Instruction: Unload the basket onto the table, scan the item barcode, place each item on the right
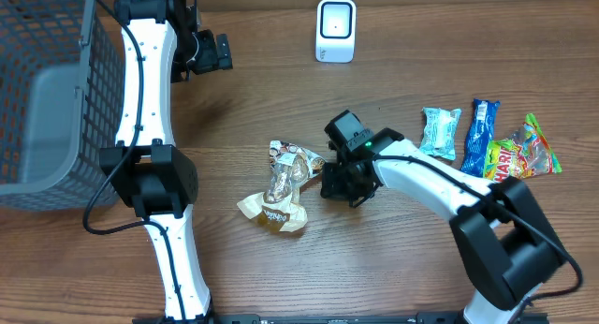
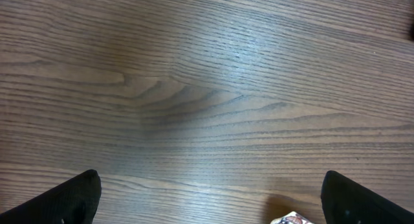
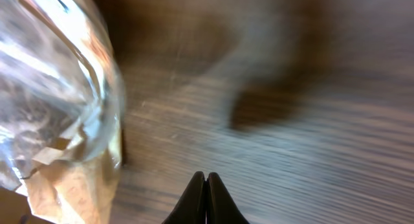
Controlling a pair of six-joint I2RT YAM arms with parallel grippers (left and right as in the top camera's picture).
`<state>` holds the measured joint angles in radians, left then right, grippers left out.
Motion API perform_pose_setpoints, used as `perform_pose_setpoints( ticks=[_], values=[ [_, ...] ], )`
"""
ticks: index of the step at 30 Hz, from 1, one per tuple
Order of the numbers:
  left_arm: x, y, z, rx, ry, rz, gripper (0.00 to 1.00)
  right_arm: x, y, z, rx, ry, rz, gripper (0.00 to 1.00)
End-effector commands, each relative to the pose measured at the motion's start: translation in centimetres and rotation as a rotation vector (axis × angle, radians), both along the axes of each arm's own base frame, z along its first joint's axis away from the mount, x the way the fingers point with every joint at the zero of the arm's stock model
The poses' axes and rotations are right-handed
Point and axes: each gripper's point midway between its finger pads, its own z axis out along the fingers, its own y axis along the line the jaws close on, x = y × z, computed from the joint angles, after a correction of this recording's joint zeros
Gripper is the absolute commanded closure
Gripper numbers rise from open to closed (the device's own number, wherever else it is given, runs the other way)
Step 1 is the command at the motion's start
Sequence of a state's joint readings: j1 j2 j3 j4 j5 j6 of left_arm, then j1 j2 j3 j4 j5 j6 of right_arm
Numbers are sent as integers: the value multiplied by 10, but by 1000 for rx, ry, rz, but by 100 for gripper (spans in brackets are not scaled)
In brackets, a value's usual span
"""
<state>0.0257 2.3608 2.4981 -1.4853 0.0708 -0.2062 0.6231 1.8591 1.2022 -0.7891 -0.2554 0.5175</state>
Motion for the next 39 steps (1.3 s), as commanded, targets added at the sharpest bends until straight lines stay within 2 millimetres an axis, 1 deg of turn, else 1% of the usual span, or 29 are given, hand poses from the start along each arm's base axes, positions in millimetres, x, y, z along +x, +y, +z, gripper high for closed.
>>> perform_pose_setpoints(
  ticks=[1, 2, 3, 4, 5, 6, 9, 13, 14, 18, 22, 27, 31, 33, 35, 39],
  values=[
    [-1, -5, -3, -2, 8, -28, 0, 38, -9, 46, -103, -234, 11, 94],
    [-1, -5, -3, -2, 8, -28, 0, 36, -4, 48, -75, -219, 17, 84],
    [-1, -5, -3, -3, 8, -28, 0, 32, 3, 50, -30, -191, 11, 66],
    [-1, -5, -3, -2, 8, -28, 0, 28, 9, 50, 9, -157, -17, 58],
    [-1, -5, -3, -2, 8, -28, 0, 26, 14, 50, 35, -128, -42, 53],
    [-1, -5, -3, -2, 8, -28, 0, 22, 20, 51, 74, -91, -78, 51],
    [-1, -5, -3, -2, 8, -28, 0, 15, 34, 48, 146, -23, -152, 50],
    [-1, -5, -3, -2, 8, -28, 0, 1, 36, 40, 148, 41, -196, 38],
    [-1, -5, -3, -2, 8, -28, 0, -1, 36, 38, 153, 53, -200, 37],
    [-1, -5, -3, -2, 8, -28, 0, -12, 49, 31, 218, 80, -170, 36],
    [-1, -5, -3, -2, 8, -28, 0, -16, 56, 24, 254, 68, -147, 35],
    [-1, -5, -3, -2, 8, -28, 0, -12, 65, 21, 296, 23, -130, 30],
    [-1, -5, -3, -2, 8, -28, 0, -9, 67, 16, 299, -4, -154, 26],
    [-1, -5, -3, -2, 8, -28, 0, -9, 71, 12, 304, -8, -152, 26],
    [-1, -5, -3, -2, 8, -28, 0, -10, 74, 4, 294, 2, -163, 27],
    [-1, -5, -3, -3, 8, -28, 0, -8, 85, -12, 310, 6, -165, 31]
  ],
)
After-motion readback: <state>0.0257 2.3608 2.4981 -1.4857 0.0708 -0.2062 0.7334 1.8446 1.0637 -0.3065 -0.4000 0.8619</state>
